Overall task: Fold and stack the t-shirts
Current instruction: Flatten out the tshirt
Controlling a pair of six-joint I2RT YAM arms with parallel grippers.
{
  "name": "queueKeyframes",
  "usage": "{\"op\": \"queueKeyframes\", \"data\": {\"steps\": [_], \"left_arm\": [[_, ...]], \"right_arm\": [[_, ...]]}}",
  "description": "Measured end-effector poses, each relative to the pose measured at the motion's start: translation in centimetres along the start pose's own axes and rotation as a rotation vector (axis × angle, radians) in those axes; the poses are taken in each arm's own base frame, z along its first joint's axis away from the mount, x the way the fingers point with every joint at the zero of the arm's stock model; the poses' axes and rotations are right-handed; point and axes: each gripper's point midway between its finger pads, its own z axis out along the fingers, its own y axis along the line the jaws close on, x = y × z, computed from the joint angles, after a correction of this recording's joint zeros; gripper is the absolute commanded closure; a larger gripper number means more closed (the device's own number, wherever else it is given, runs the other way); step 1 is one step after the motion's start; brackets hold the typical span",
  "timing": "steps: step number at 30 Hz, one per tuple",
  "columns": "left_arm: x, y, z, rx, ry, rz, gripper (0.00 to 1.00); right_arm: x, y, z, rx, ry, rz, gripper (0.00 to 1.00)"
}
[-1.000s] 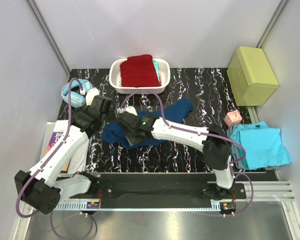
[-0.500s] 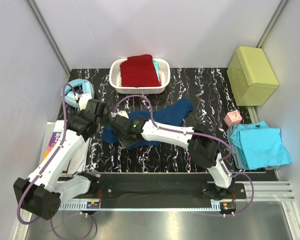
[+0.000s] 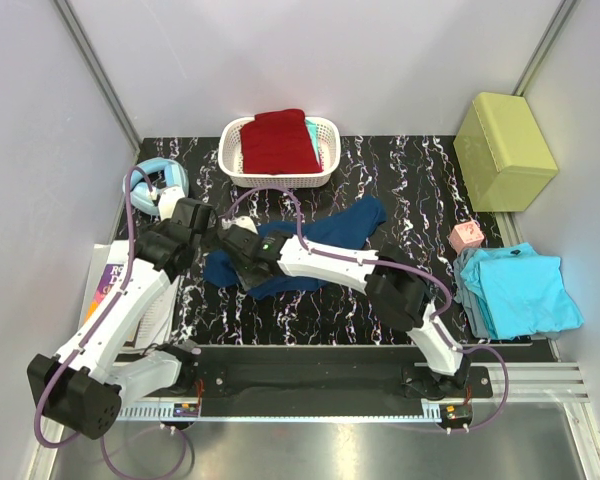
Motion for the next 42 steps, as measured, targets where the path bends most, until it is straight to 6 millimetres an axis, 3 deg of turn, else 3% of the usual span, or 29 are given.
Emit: {"op": "queueKeyframes", "data": {"steps": [13, 18, 21, 28, 32, 38, 42], "left_arm": [[0.0, 0.0, 0.0, 0.001, 0.0, 0.0, 0.01], [0.1, -0.1, 0.0, 0.004, 0.003, -0.001, 0.01], [0.1, -0.1, 0.0, 0.004, 0.003, -0.001, 0.01], [0.1, -0.1, 0.0, 0.005, 0.004, -0.003, 0.01], [0.1, -0.1, 0.0, 0.005, 0.004, -0.003, 0.01], [0.1, -0.1, 0.0, 0.005, 0.004, -0.003, 0.01], [0.1, -0.1, 0.0, 0.005, 0.005, -0.003, 0.01]], "right_arm": [[0.0, -1.1, 0.8, 0.025, 0.012, 0.018, 0.52], [0.0, -1.5, 0.9, 0.043, 0.008, 0.017, 0.77], [0.1, -1.6, 0.8, 0.049, 0.013, 0.018, 0.82], [0.3, -1.9, 0.8, 0.058, 0.022, 0.024, 0.77], [0.3, -1.9, 0.8, 0.059, 0.022, 0.028, 0.68], [0.8, -2.1, 1.0, 0.066, 0.034, 0.031, 0.69], [1.2, -2.5, 1.4, 0.075, 0.045, 0.035, 0.75]]}}
